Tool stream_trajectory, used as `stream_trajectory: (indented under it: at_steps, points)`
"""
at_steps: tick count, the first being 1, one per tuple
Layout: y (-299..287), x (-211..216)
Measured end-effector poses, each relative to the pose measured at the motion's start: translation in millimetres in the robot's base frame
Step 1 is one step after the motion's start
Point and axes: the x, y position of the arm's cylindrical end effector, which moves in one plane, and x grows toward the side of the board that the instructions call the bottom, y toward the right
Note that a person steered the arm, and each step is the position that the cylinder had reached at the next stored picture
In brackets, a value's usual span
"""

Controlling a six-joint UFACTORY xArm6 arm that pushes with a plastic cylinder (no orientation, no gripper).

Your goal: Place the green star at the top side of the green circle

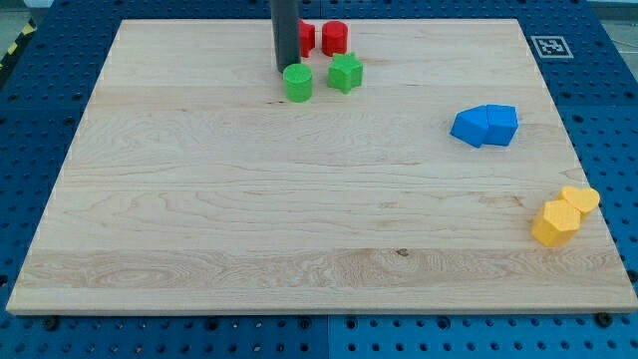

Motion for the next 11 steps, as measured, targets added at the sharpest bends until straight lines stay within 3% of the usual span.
stream_trajectory:
  at_steps: [5, 9, 11]
  points:
    - [66, -15]
    - [-11, 4]
    - [-2, 55]
